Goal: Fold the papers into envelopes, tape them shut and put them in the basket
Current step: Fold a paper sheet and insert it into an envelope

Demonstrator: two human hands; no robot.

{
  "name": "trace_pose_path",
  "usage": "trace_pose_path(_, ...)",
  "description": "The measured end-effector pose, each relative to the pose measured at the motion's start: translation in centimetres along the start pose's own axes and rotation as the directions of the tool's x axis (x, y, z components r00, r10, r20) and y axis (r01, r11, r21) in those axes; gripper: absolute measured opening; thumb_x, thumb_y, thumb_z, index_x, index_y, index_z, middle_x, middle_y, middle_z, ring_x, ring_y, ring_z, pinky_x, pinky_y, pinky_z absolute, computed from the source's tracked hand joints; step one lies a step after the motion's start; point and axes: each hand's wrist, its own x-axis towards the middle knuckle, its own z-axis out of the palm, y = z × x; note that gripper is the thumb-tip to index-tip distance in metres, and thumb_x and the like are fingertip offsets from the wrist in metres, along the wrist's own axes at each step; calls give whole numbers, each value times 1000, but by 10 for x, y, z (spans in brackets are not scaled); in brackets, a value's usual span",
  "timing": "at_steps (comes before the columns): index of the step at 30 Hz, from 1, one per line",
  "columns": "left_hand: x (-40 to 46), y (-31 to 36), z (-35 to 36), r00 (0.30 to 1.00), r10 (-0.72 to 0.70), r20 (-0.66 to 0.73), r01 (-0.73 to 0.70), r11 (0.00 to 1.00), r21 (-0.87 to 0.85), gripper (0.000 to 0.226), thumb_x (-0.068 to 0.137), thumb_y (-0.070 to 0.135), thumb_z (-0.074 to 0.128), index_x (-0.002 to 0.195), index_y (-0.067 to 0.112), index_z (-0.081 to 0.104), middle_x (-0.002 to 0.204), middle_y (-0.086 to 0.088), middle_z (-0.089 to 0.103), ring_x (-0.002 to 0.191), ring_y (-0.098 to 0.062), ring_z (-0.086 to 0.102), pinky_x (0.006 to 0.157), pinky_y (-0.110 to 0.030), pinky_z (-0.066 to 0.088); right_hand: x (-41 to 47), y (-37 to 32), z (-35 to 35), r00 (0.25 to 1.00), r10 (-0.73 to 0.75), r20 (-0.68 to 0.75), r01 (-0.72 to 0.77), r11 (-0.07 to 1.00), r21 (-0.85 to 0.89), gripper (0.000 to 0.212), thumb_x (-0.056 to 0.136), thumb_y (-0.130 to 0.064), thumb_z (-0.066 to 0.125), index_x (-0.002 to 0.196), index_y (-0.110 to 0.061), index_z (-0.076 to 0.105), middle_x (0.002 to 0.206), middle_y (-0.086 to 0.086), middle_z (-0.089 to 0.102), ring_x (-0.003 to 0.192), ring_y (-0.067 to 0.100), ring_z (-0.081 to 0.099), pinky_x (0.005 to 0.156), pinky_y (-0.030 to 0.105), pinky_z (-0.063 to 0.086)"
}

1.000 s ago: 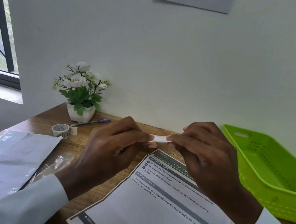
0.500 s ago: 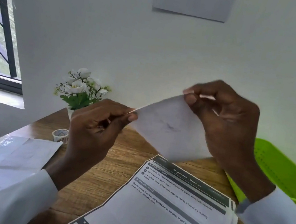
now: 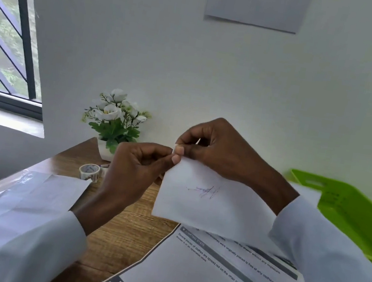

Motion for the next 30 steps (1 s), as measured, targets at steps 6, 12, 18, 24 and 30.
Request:
trace_pose_path(6,-1,-15,-4,971,-232,56,237,965,-111,13,74,17,77,86,11,78,79,-6,78,71,-22,76,58,-23,58,2,20,26,993,104,-46,-99,988,117,7,85,-15,74,81,-11,78,76,5,76,66,8,65,64,26,52)
trace_pose_path(12,0,-22,-11,910,-395,126,411,899,-149,16,72,7,80,87,1,76,82,-15,77,75,-26,76,63,-29,61,5,34,42,978,172,-119,-150,973,178,9,82,-17,78,73,-15,76,72,-2,73,63,5,62,65,25,49)
trace_pose_path(18,1,-27,-16,860,-479,177,501,858,-111,18,71,3,82,87,-2,75,84,-16,77,75,-26,76,60,-24,58,8,46,48,962,220,-163,-184,960,211,9,82,-18,78,75,-13,76,73,3,73,65,10,60,66,29,49)
trace_pose_path(24,0,-31,-17,774,-580,254,596,803,20,18,69,2,84,84,-1,74,80,-15,77,70,-20,75,57,-22,57,11,56,49,956,244,-161,-211,957,200,8,83,-18,77,75,-16,75,69,-9,69,62,2,59,64,20,45)
trace_pose_path(30,0,-33,-22,558,-683,471,634,717,288,16,73,12,83,86,5,78,87,-9,78,74,-16,73,62,-22,58,9,61,53,965,232,-124,-204,957,206,6,83,-17,77,78,-13,76,73,-2,71,68,8,62,69,25,49)
